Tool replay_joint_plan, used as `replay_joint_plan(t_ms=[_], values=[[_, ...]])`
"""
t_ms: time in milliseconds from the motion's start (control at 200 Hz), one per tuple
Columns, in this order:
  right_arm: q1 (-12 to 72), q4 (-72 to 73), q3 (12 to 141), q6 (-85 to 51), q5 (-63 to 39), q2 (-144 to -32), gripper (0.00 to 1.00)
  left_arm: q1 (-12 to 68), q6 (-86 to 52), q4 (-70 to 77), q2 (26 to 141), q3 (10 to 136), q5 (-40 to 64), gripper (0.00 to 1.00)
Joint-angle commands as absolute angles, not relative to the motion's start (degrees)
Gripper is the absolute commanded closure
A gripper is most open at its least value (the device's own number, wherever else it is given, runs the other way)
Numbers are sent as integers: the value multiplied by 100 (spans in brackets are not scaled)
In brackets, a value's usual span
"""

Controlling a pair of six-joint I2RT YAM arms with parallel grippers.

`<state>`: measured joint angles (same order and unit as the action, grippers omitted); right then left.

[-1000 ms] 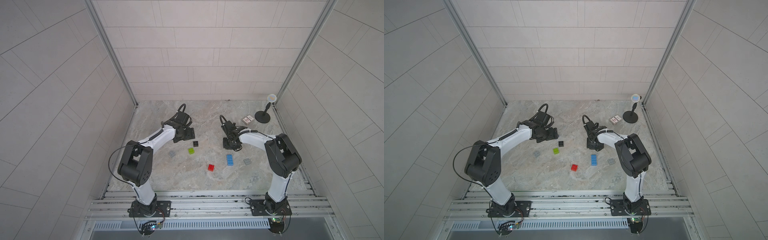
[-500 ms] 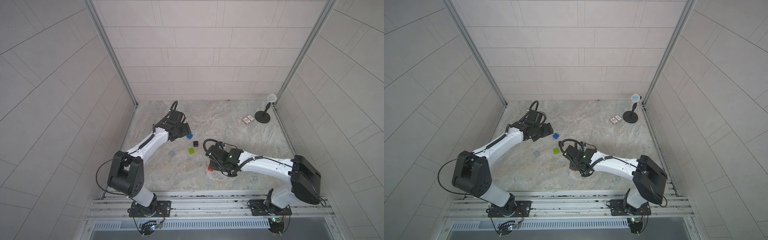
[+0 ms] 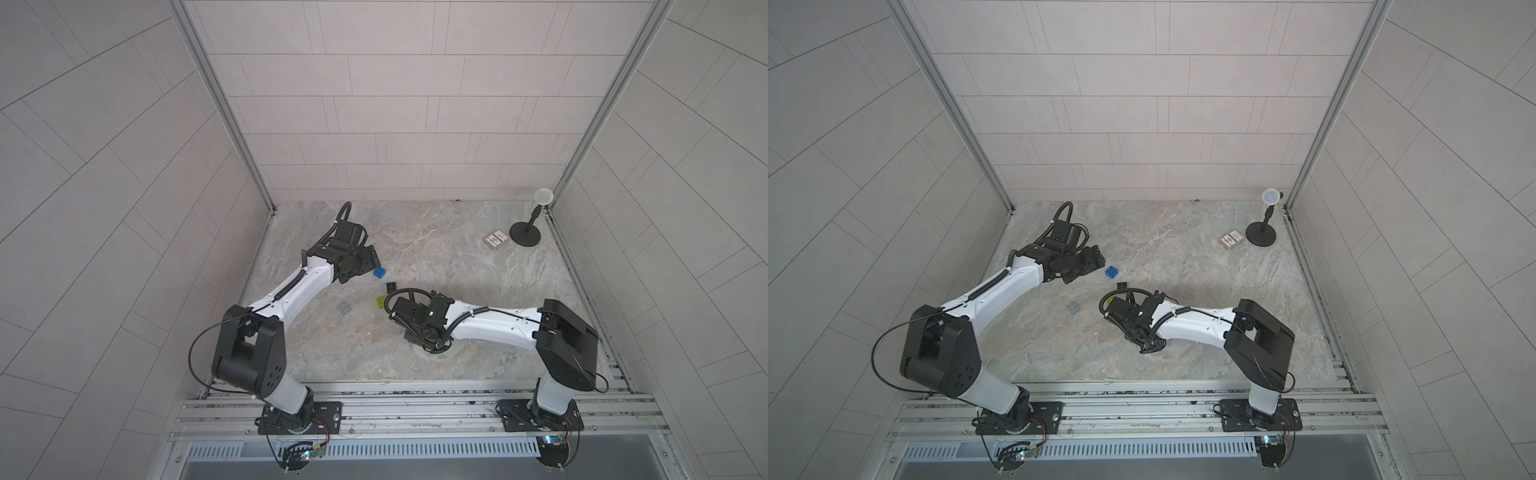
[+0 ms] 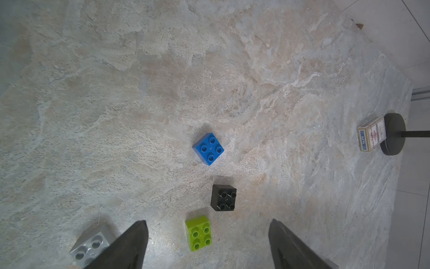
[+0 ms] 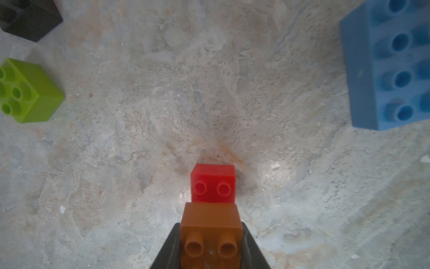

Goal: Assemble the letter h with lego
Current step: Assemble the lego brick with the lego brick.

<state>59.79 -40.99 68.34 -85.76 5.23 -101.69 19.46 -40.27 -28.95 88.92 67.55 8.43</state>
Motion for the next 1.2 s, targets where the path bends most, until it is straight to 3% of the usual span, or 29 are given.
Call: replay_joint_plan(t_ms=[0,285,821,1056,1076,1121,1141,1181,1196], values=[[5944,-4543,7033,-8800,786,-10365,80,1925,-4065,-2891,8749,6699,878,11],[5933,-4907,7261,-8727,1134,-10421,77,1927,-4061,-2883,8758,6724,987,11],[5819,-4746,7345,-8372,556,-10847,67,1919,-4043,-2892,8763,6715,992,11],[5746,-4616,7312,-8133,541,-10830,50,1898,-4043,-2896,8788,6731,1042,10],[5740,-4587,7312,-8097,538,-10822,43,1898,-4045,-2892,8781,6726,1046,10],[5723,-4526,7327,-8003,509,-10790,40,1900,-4036,-2887,8784,6733,1052,10],[5718,-4507,7336,-7950,508,-10772,31,1899,-4039,-2890,8780,6729,1059,10],[5722,-4452,7352,-7822,536,-10688,28,1898,-4026,-2885,8776,6741,1067,9],[5722,-4441,7360,-7763,540,-10650,20,1898,-4018,-2891,8768,6740,1078,9]])
